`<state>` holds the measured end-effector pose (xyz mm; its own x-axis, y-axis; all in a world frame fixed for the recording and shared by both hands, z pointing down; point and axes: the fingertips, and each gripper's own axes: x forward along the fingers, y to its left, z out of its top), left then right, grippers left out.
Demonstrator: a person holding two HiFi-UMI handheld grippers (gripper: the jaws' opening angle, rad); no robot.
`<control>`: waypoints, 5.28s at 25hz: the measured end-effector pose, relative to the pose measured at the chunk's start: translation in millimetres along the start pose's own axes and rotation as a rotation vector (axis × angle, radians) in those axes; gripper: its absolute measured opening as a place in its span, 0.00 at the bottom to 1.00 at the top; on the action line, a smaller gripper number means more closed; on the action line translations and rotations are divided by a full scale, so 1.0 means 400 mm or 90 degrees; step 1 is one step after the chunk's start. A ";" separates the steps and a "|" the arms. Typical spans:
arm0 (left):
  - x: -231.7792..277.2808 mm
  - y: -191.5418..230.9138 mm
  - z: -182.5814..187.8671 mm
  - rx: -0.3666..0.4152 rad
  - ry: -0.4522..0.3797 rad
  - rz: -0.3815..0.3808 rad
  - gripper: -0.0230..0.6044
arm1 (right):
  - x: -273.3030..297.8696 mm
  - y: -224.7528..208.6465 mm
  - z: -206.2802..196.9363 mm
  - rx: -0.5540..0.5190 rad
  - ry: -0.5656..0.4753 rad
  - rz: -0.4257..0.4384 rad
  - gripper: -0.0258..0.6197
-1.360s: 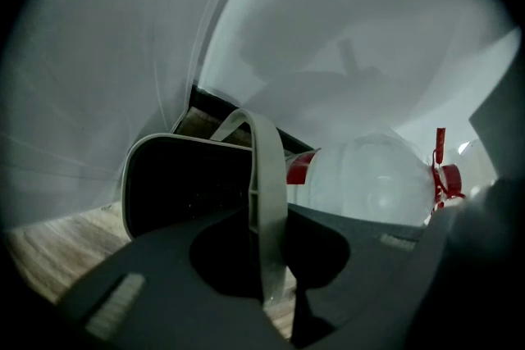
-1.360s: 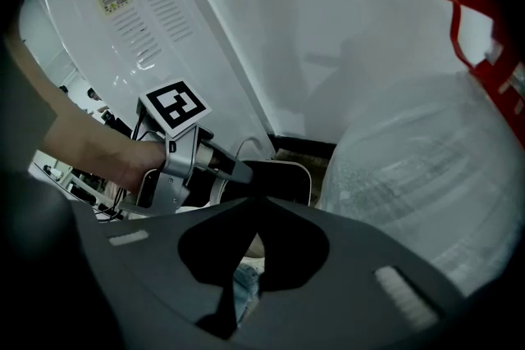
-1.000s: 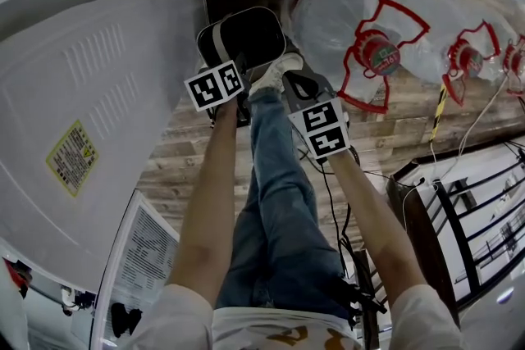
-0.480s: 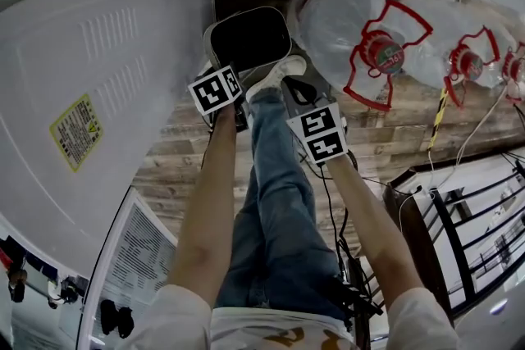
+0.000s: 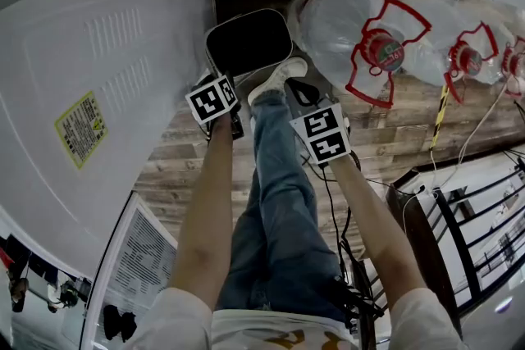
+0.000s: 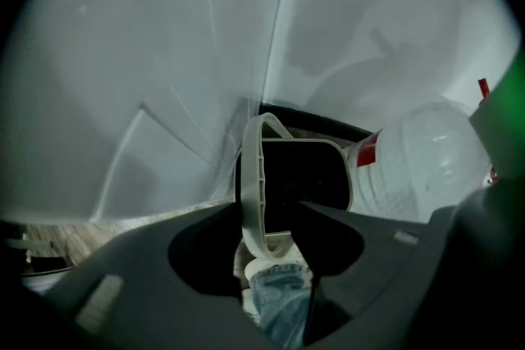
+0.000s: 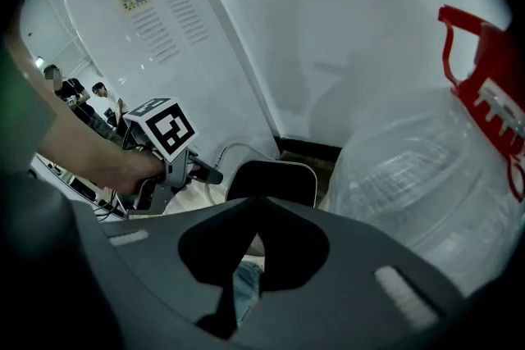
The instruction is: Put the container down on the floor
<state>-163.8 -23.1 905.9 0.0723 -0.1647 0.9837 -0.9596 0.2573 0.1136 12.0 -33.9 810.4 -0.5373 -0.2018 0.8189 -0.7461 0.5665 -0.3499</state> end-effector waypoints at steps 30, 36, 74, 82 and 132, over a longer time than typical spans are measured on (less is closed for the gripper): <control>-0.313 -0.140 0.146 0.097 -0.170 -0.108 0.04 | -0.169 0.097 0.100 -0.034 -0.037 -0.024 0.08; -0.418 -0.176 0.156 0.093 -0.219 -0.149 0.04 | -0.260 0.084 0.158 -0.058 -0.063 -0.048 0.08; -1.276 -0.263 0.209 0.144 -0.467 -0.305 0.04 | -0.927 0.380 0.561 -0.109 -0.354 -0.148 0.08; -1.415 -0.218 0.210 0.150 -0.520 -0.291 0.04 | -1.006 0.431 0.594 -0.077 -0.397 -0.159 0.08; -1.548 -0.218 0.183 0.156 -0.570 -0.277 0.04 | -1.059 0.435 0.543 -0.053 -0.409 -0.149 0.08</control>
<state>-144.9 -13.1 276.7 0.2945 -0.8738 0.3870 -0.9351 -0.1798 0.3055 24.3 -23.3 303.6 -0.5114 -0.7457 0.4271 -0.8522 0.5041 -0.1401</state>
